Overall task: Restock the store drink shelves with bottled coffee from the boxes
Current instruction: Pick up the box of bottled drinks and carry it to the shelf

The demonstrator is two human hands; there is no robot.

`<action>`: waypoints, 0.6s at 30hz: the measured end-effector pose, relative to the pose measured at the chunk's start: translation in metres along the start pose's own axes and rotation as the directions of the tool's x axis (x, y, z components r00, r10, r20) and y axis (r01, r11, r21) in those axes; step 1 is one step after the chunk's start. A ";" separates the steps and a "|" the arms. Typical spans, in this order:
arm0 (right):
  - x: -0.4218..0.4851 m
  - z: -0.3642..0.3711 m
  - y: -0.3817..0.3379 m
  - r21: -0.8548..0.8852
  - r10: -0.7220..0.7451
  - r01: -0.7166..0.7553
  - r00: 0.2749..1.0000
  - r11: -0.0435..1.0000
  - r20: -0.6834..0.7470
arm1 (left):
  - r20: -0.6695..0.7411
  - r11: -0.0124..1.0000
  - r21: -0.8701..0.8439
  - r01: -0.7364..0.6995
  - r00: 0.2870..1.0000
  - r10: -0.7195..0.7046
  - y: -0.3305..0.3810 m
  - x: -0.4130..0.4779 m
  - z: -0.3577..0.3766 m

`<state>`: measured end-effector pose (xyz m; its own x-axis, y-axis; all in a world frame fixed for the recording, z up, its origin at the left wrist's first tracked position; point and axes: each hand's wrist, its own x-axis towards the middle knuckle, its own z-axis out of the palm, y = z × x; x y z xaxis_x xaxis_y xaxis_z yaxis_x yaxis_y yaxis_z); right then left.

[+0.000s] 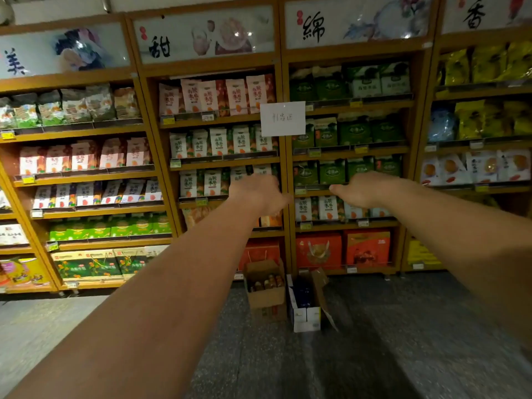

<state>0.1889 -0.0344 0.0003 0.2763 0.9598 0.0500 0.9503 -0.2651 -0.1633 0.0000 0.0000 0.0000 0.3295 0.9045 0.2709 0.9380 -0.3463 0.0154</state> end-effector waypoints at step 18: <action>0.148 0.024 -0.051 -0.035 -0.038 0.038 0.999 0.999 0.008 | 0.069 0.996 0.087 0.014 0.997 -0.020 -0.060 0.139 0.049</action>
<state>0.1780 0.1231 -0.0077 0.2388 0.9699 0.0479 0.9646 -0.2312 -0.1268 -0.0047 0.1588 -0.0101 0.3172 0.9262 0.2037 0.9484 -0.3106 -0.0645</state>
